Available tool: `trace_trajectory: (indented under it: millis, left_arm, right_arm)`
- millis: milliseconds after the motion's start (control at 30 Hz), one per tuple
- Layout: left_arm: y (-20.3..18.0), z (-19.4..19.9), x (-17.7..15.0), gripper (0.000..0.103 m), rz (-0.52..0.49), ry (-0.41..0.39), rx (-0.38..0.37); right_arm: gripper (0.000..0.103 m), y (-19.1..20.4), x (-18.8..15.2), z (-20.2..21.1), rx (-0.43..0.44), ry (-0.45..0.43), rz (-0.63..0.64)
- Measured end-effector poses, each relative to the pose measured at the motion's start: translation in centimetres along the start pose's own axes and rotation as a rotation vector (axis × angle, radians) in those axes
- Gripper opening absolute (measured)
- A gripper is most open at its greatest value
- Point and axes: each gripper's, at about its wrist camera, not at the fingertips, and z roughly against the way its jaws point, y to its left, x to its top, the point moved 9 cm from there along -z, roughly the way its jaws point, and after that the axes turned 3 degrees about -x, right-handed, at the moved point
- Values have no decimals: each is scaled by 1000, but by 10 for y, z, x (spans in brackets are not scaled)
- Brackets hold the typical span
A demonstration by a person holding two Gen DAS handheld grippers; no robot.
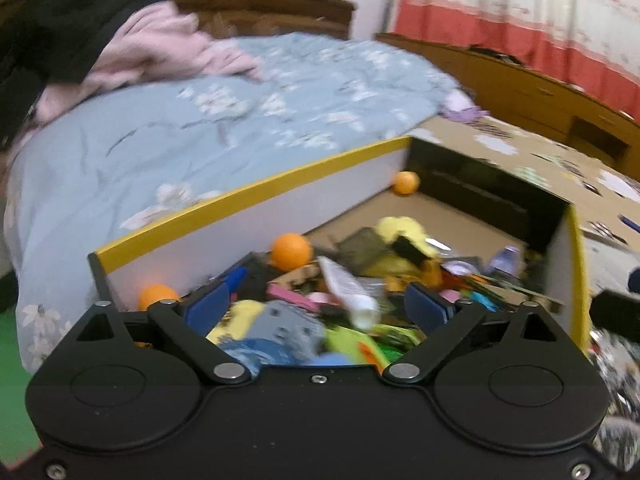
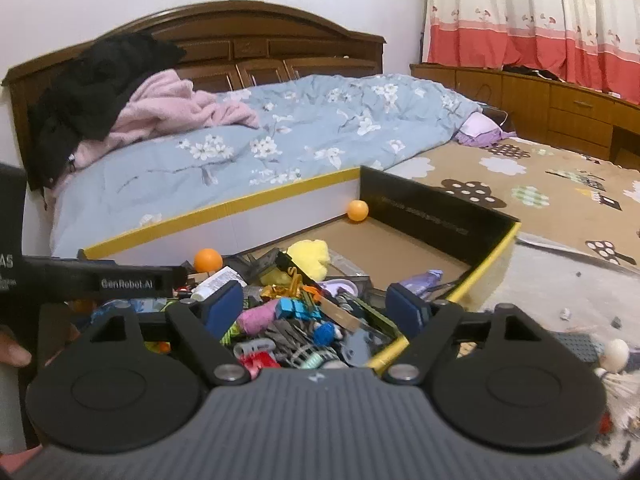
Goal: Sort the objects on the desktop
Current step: 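Move both open grippers back over the brick pile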
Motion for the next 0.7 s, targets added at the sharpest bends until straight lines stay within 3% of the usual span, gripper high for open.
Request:
trace_trajectory:
  millis: [333,700]
  left_arm:
    - [-73,57,-25,98,-64,-24,-186]
    - [-155,113,-88,99,-175,-37,-357]
  right_arm:
    - [92,-57,-32,85,-75,-17,-42]
    - [103,-124,-124,180,-240,-40,-101]
